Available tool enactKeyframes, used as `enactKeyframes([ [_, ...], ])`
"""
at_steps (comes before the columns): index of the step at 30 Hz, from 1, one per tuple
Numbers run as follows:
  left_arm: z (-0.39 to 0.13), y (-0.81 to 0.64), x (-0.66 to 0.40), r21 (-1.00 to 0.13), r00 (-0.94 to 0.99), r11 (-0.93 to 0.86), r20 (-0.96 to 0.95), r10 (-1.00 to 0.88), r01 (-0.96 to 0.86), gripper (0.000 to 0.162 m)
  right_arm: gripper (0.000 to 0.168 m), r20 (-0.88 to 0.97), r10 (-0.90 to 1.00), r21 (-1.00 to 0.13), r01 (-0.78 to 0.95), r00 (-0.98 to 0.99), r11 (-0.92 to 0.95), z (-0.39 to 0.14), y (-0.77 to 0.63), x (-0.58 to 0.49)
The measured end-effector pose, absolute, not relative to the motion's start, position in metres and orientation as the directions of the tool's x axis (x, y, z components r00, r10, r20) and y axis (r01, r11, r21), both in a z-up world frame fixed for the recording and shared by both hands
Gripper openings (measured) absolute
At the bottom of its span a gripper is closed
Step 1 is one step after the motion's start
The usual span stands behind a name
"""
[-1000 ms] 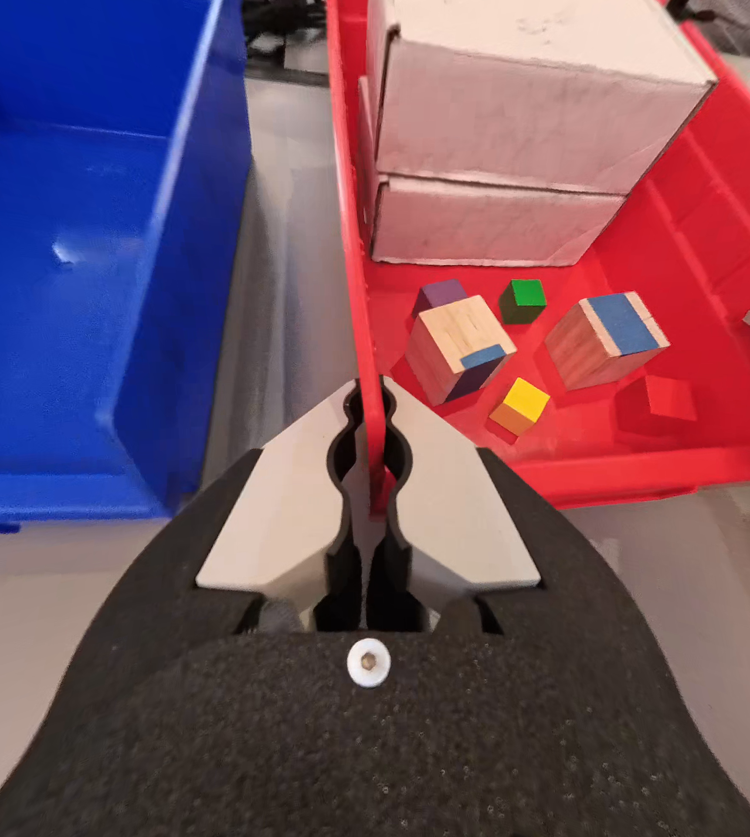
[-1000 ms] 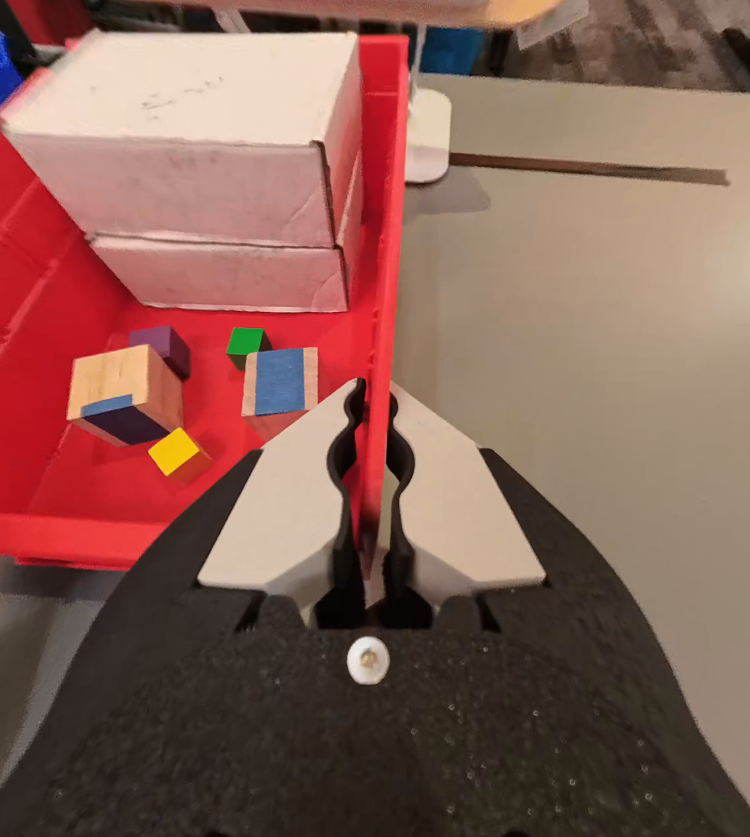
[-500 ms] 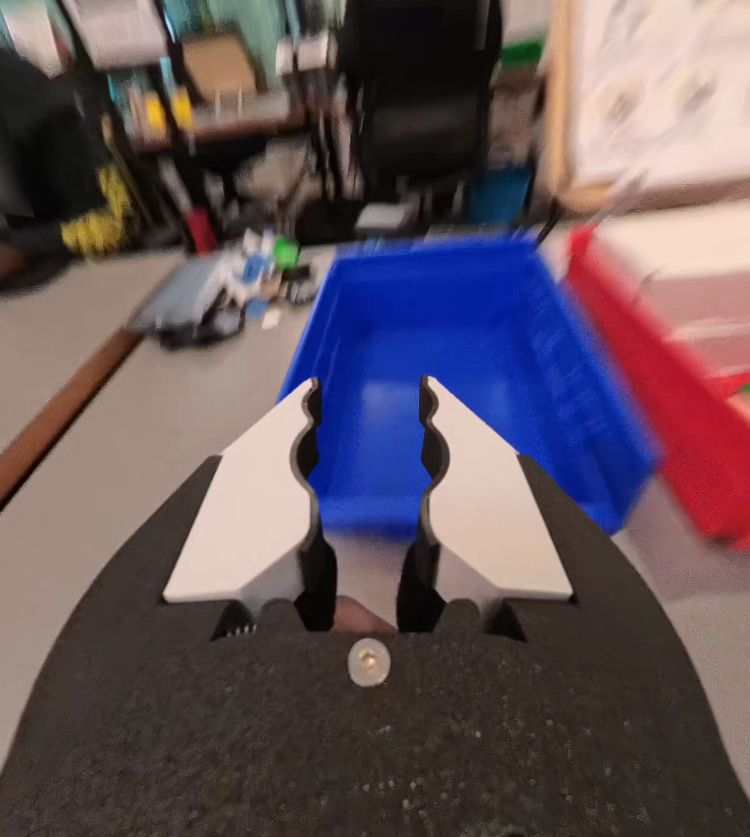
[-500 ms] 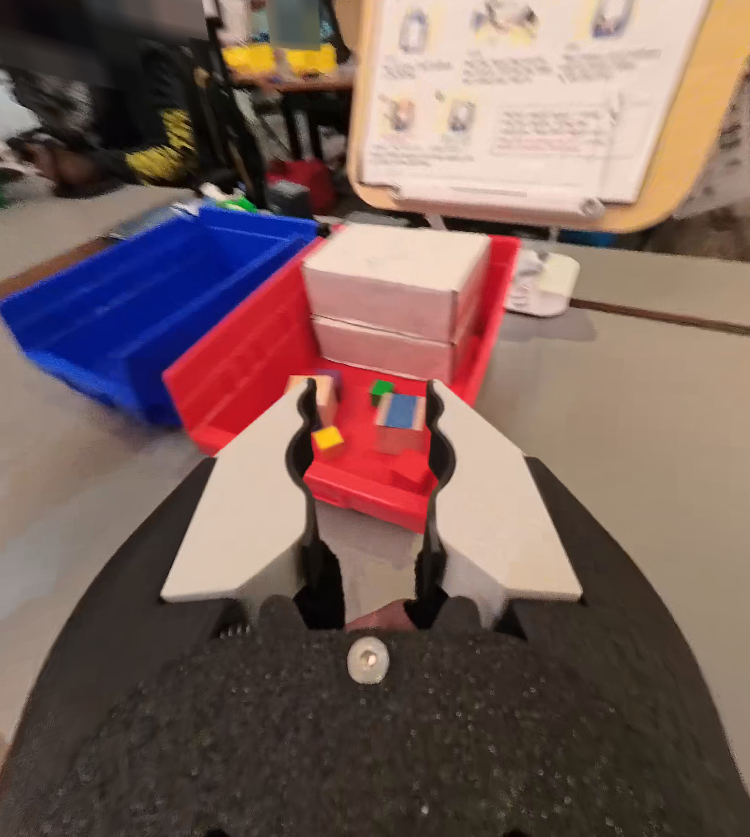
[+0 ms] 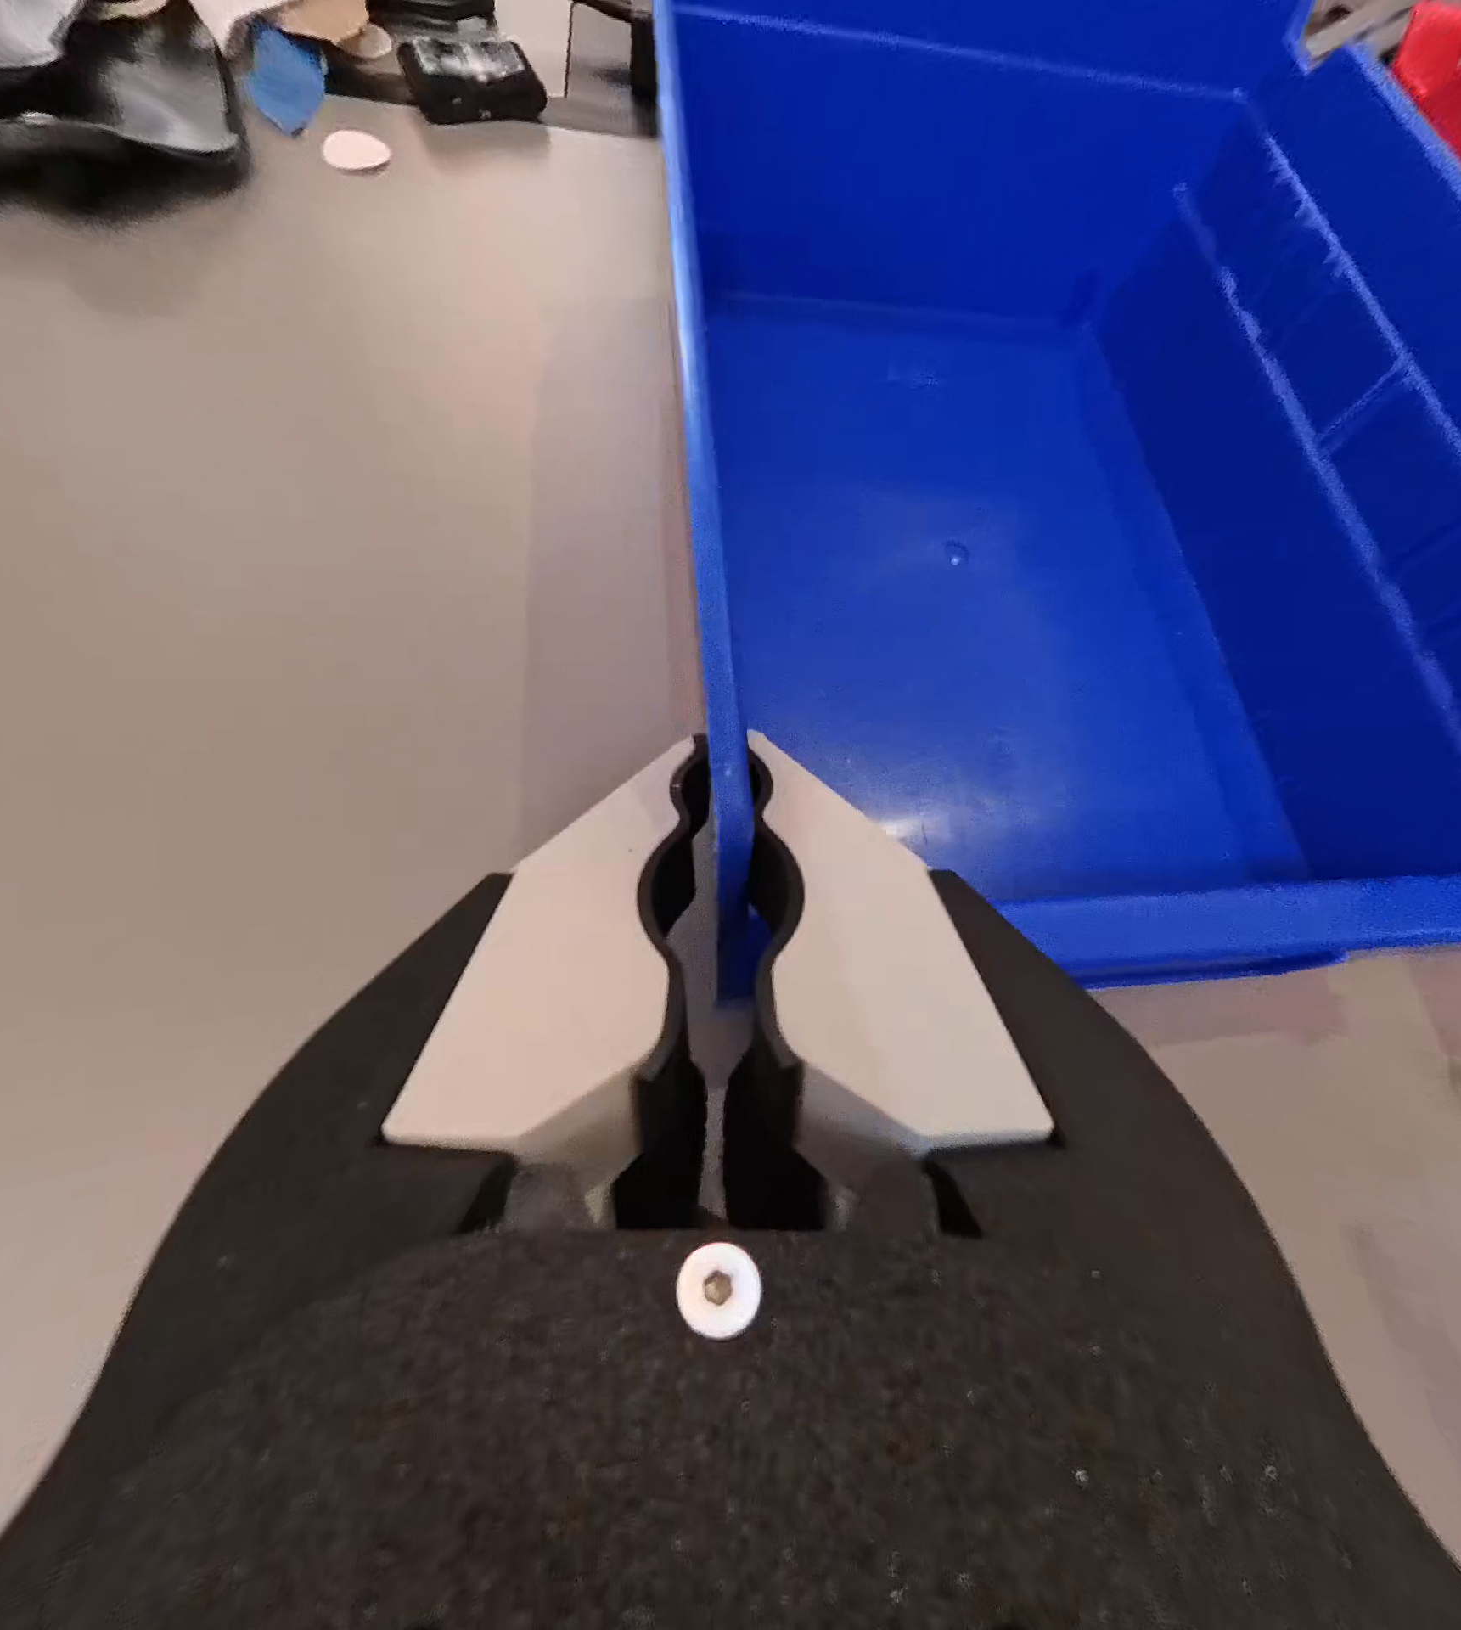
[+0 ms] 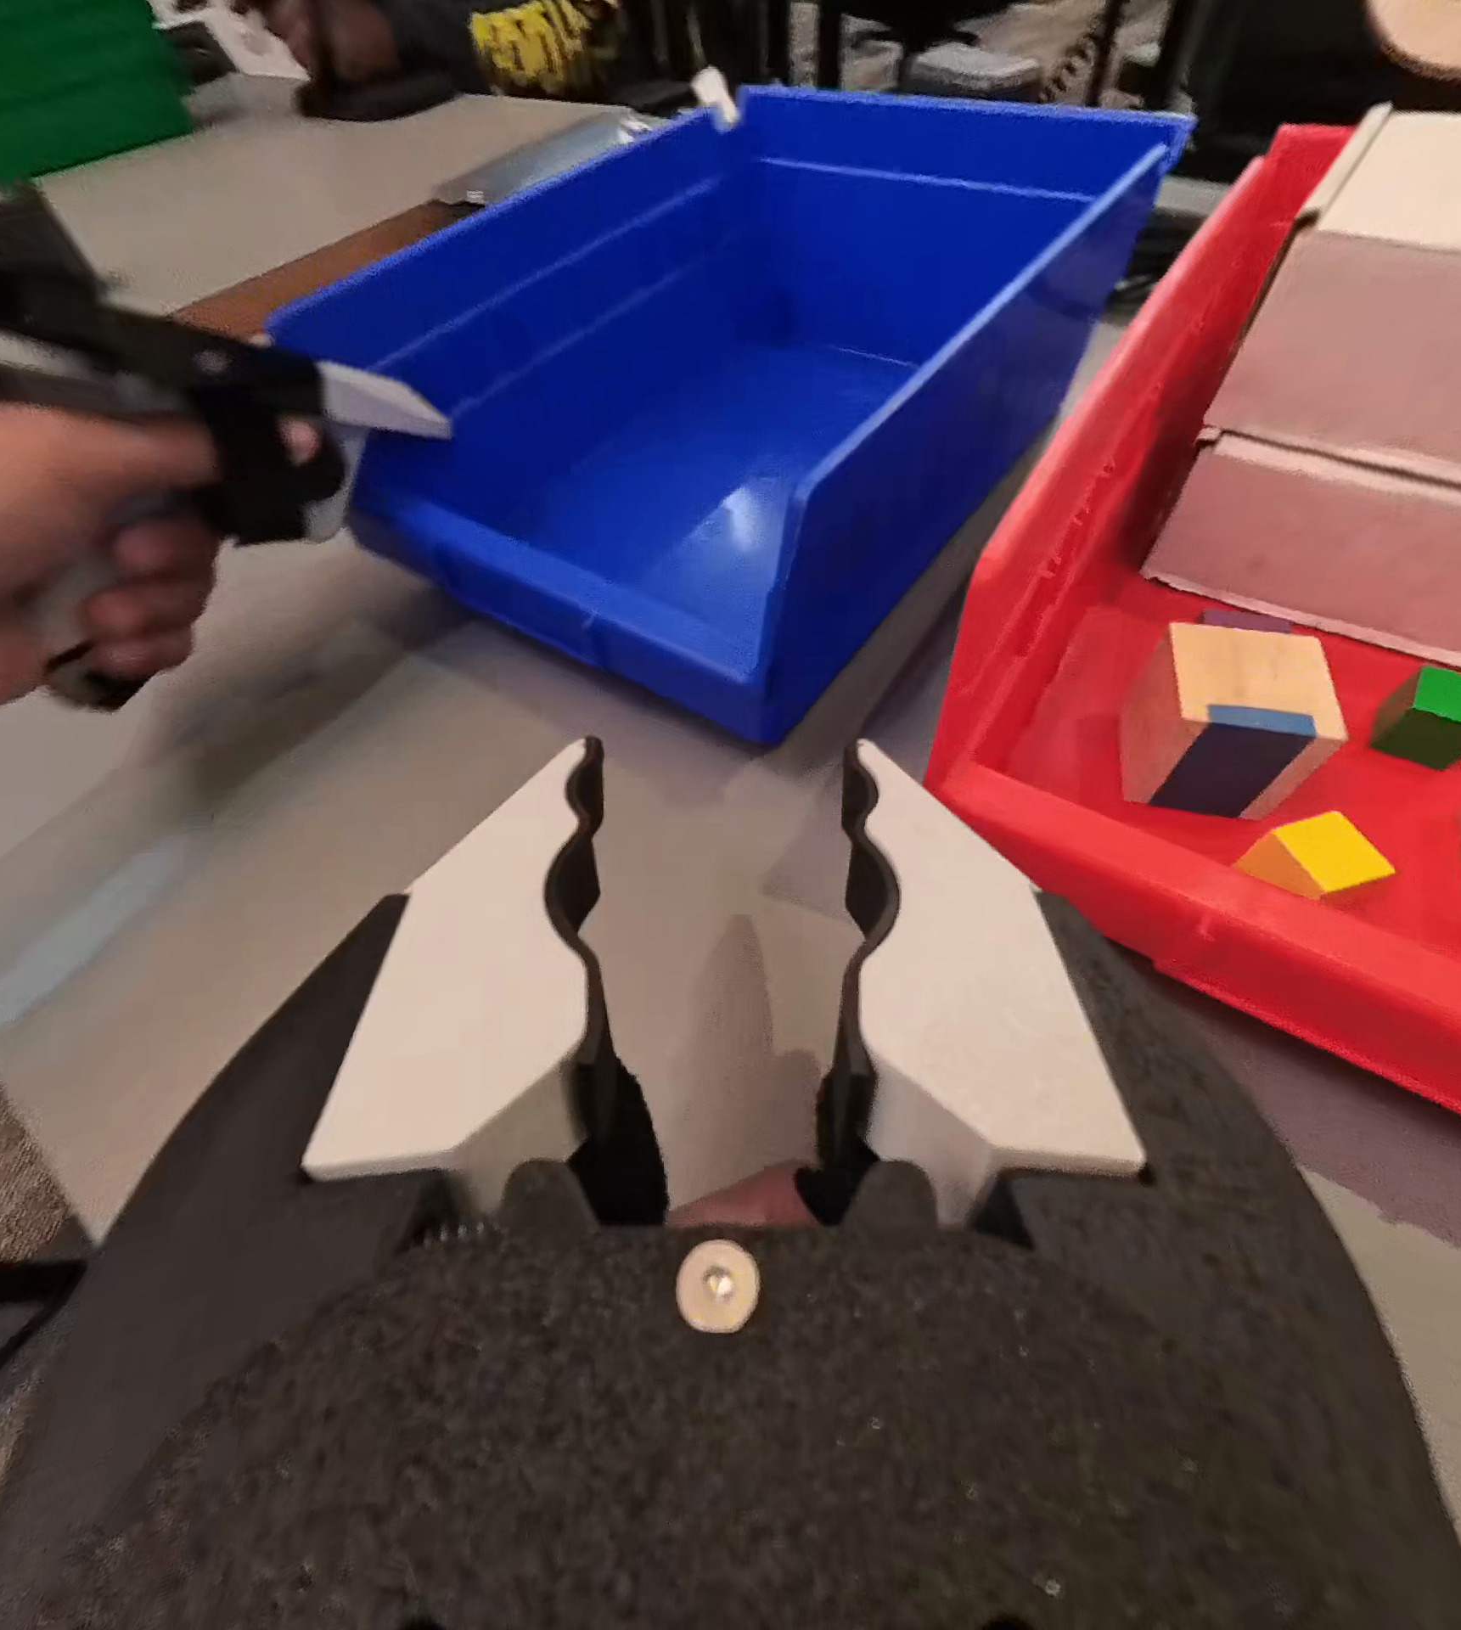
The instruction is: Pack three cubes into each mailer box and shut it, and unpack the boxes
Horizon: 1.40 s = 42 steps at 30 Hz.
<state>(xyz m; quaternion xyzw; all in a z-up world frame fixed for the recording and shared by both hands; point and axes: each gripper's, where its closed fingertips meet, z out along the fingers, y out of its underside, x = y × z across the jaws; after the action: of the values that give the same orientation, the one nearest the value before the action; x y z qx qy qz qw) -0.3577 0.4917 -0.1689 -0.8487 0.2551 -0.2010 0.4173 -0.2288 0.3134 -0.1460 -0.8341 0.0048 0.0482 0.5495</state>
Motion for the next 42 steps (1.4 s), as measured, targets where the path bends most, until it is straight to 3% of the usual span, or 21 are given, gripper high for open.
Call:
enactKeyframes([
  [4,-0.17,0.453,-0.382,-0.798,0.802,-0.508,0.052,-0.595,-0.325,0.002,0.053,-0.006,-0.116,-0.914,-0.053,0.993,-0.403,-0.154,0.332,-0.219],
  [7,-0.169,0.425,-0.401,-0.792,0.825,-0.541,0.088,-0.559,-0.282,0.002,0.033,0.022,-0.077,-0.892,-0.016,0.997,-0.452,-0.17,0.336,-0.23],
  [8,-0.169,0.418,-0.407,-0.796,0.839,-0.542,0.081,-0.538,-0.271,0.002,0.013,-0.018,-0.034,-0.889,-0.031,0.999,-0.458,-0.169,0.335,-0.241],
  [11,-0.158,0.4,-0.416,-0.816,0.868,-0.528,0.069,-0.492,-0.234,0.001,0.006,0.076,-0.098,-0.895,0.024,0.992,-0.445,-0.154,0.329,-0.242],
  [14,-0.125,0.39,-0.414,-0.873,0.879,-0.452,0.06,-0.472,-0.183,0.0,0.004,0.054,-0.089,-0.938,0.02,0.995,-0.347,-0.116,0.328,-0.24],
  [19,-0.026,0.377,-0.353,-0.966,0.863,-0.241,0.041,-0.503,-0.094,0.0,0.005,0.132,-0.18,-0.986,0.11,0.975,-0.125,-0.011,0.31,-0.19],
  [23,0.039,0.351,-0.247,-0.993,0.808,-0.109,0.029,-0.589,-0.044,0.002,0.004,0.211,-0.315,-0.974,0.226,0.925,0.01,0.071,0.264,-0.102],
  [27,0.054,0.299,-0.108,-0.995,0.697,-0.094,0.045,-0.716,-0.032,0.002,0.003,0.159,-0.466,-0.979,0.202,0.87,0.042,0.105,0.193,0.017],
  [30,0.026,0.25,-0.005,-0.988,0.629,-0.112,0.022,-0.777,-0.104,0.002,0.004,0.104,-0.595,-0.992,0.128,0.797,-0.002,0.082,0.135,0.116],
  [34,-0.048,0.203,0.094,-0.953,0.584,-0.179,0.003,-0.812,-0.244,0.002,0.004,0.096,-0.667,-0.99,0.002,0.738,-0.14,0.003,0.079,0.221],
  [38,-0.121,0.181,0.135,-0.894,0.58,-0.253,-0.008,-0.815,-0.368,0.0,0.004,0.061,-0.673,-0.941,-0.182,0.737,-0.284,-0.091,0.05,0.27],
  [42,-0.156,0.175,0.141,-0.865,0.577,-0.275,-0.02,-0.817,-0.419,0.003,0.004,-0.062,-0.656,-0.883,-0.348,0.752,-0.315,-0.139,0.049,0.283],
])
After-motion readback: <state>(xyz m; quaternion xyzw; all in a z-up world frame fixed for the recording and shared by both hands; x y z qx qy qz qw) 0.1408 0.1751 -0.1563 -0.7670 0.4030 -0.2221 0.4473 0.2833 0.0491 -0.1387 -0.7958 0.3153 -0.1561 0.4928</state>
